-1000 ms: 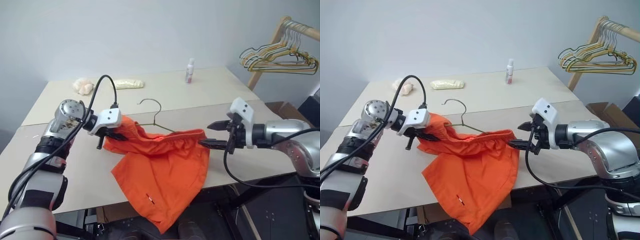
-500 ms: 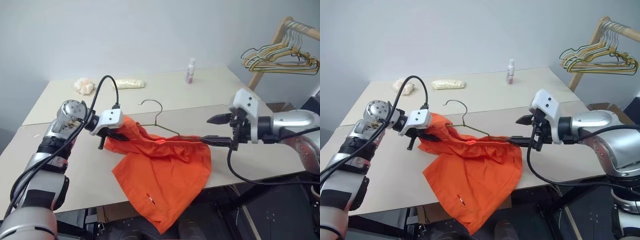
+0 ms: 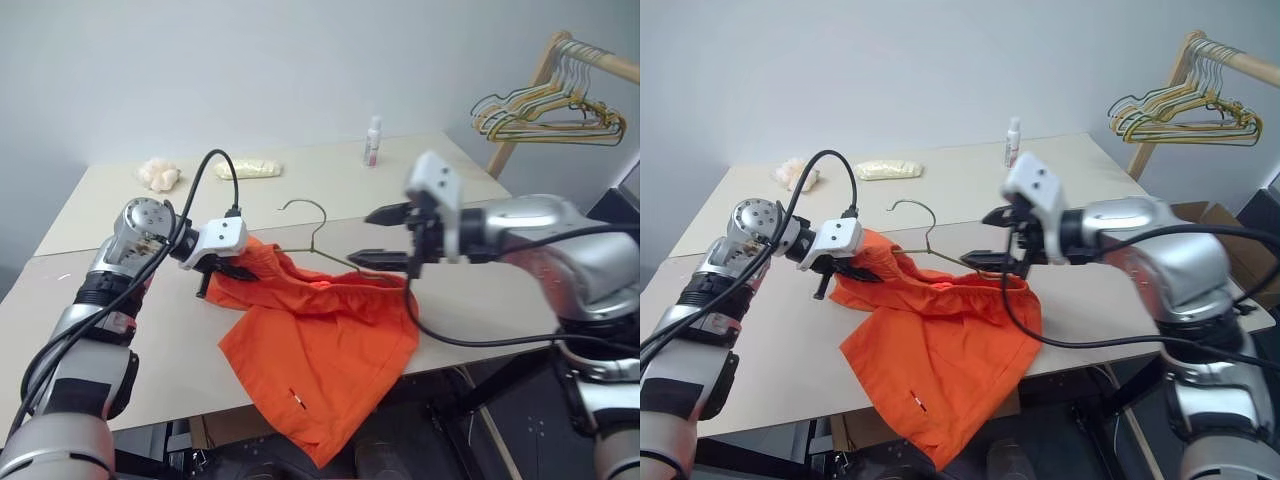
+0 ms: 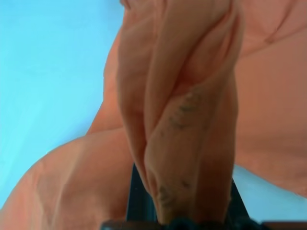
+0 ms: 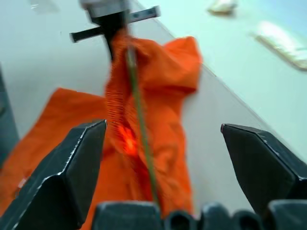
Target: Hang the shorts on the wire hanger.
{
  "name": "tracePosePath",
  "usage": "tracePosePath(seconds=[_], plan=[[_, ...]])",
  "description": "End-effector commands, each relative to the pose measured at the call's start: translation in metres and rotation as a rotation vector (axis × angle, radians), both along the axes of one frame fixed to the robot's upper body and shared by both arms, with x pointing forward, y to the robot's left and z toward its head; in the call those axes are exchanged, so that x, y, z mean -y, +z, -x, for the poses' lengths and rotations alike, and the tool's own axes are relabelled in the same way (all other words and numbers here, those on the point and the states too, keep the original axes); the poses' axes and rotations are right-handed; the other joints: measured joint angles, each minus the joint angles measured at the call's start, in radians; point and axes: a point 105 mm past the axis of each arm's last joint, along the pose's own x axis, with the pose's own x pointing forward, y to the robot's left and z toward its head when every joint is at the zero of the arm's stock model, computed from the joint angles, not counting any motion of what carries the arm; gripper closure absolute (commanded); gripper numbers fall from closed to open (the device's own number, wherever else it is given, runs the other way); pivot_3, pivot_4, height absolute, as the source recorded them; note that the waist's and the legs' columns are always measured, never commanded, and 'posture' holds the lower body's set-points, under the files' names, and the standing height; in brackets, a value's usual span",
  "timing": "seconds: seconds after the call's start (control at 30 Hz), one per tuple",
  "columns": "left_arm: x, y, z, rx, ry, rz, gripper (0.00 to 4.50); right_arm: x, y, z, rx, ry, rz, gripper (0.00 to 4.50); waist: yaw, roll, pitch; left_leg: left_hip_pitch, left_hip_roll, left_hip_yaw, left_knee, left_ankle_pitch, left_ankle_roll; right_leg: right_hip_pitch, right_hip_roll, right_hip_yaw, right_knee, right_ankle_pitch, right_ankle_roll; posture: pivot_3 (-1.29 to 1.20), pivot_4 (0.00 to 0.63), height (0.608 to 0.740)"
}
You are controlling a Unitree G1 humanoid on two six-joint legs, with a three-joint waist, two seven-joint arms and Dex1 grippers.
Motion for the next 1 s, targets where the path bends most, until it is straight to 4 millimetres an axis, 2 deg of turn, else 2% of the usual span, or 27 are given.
tracePosePath(seconds=[0.03,0.17,0.37,0.43,0.57,0.77,0.9,1.0], plan=[[0.001,0.018,-0.005,0.057,-0.004,0.011,4.5,-0.014,-0.006,-0.009,-0.015,-0.018,0.056,0.68,0.001,0.0,0.0,0.0,0.0,0.0,0.0,0.0,0.0,0.0,0.0,0.0,0.0,0.0,0.0,-0.2,0.0,0.74],[0.0,0.018,-0.005,0.062,-0.007,0.003,4.5,-0.02,-0.016,-0.025,0.009,-0.066,0.099,1.94,0.001,0.0,0.0,-0.001,-0.001,-0.001,0.001,0.0,0.0,-0.001,-0.001,-0.001,0.0,0.0,0.0,-0.2,0.0,0.74],[-0.003,0.018,-0.007,0.1,-0.009,-0.052,4.5,-0.024,-0.014,-0.022,0.064,-0.01,0.018,4.05,-0.003,0.0,0.0,-0.001,-0.002,-0.001,0.001,0.0,0.0,-0.001,-0.001,-0.001,0.0,0.0,0.0,-0.19,0.0,0.74],[-0.002,0.019,-0.009,0.114,-0.006,-0.06,4.5,-0.023,-0.019,-0.02,0.08,0.007,-0.004,4.47,-0.004,-0.001,0.0,0.0,-0.002,-0.001,0.0,0.0,0.0,-0.001,0.0,-0.001,0.0,0.0,0.0,-0.19,0.0,0.74],[-0.001,0.024,-0.009,0.125,-0.014,-0.055,4.5,-0.022,-0.033,-0.019,0.109,0.028,-0.002,4.47,-0.003,-0.001,0.0,0.0,-0.002,-0.001,0.001,0.0,0.0,-0.001,-0.001,-0.002,0.0,0.0,0.0,-0.19,0.0,0.74],[-0.004,0.028,-0.008,0.139,-0.027,-0.068,4.5,-0.021,-0.034,-0.024,0.132,0.011,-0.038,4.47,-0.007,-0.001,0.0,0.0,-0.002,-0.001,0.0,0.0,0.0,-0.001,0.0,-0.002,0.0,0.0,0.0,-0.18,0.0,0.74],[-0.004,0.036,-0.008,0.14,-0.031,-0.032,3.41,-0.019,-0.032,-0.025,0.146,0.021,-0.044,4.5,-0.004,-0.001,0.0,0.0,-0.002,-0.001,0.0,0.0,0.0,-0.001,0.0,-0.002,0.0,0.0,0.0,-0.18,0.0,0.74],[-0.005,0.043,-0.011,0.15,-0.003,-0.006,2.41,-0.017,-0.033,-0.023,0.152,0.035,-0.037,4.5,-0.003,-0.001,0.0,0.0,-0.002,-0.001,0.0,0.0,0.0,0.0,0.0,-0.002,0.0,0.0,0.0,-0.18,0.0,0.74]])
